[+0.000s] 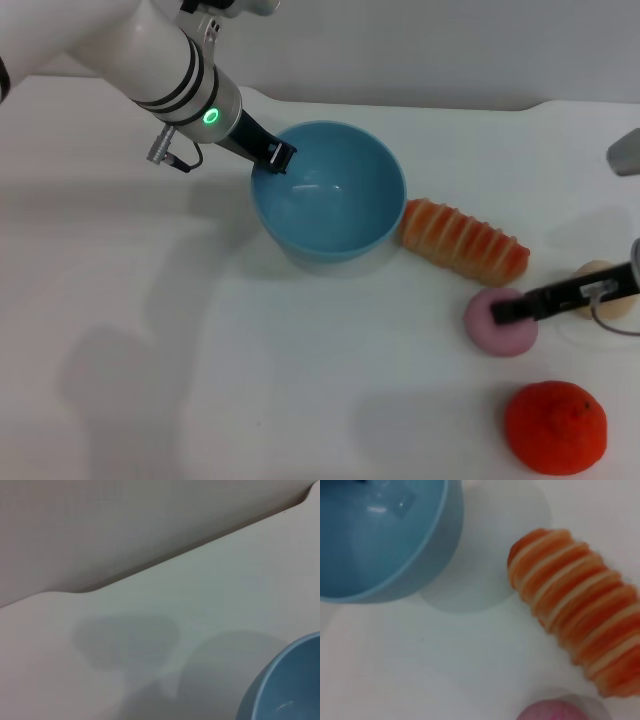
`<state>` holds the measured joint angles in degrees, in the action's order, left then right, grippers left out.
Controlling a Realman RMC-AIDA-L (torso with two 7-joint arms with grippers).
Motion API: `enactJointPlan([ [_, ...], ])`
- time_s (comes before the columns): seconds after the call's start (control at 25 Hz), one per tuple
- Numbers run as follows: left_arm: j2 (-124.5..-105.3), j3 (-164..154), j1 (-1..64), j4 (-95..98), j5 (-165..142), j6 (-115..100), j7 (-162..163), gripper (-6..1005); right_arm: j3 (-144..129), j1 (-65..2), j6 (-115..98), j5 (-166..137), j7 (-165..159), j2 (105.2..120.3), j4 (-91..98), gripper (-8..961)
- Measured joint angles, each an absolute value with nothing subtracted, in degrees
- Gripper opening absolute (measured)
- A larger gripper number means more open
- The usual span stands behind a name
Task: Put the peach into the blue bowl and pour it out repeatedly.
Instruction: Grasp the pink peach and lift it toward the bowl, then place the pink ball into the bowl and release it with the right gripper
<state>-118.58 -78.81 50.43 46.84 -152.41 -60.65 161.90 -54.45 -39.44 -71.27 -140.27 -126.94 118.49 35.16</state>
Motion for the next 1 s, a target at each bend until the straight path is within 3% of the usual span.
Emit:
enactJointPlan([
  [0.28,-118.52,-78.8,50.9,46.8,-152.3,-60.6,161.9,0,-53.6,-36.1,-78.6,-134.8,-127.0,118.33,52.0,220],
  [0.48,-118.71,-80.1,51.7,46.9,-151.7,-60.4,161.9,0,-54.0,-36.4,-85.1,-127.2,-126.9,118.44,62.7,179],
  [1.0,-118.73,-83.6,51.7,46.8,-145.8,-59.6,161.7,-2,-62.1,-45.6,-72.1,-122.7,-120.1,118.77,46.2,95],
])
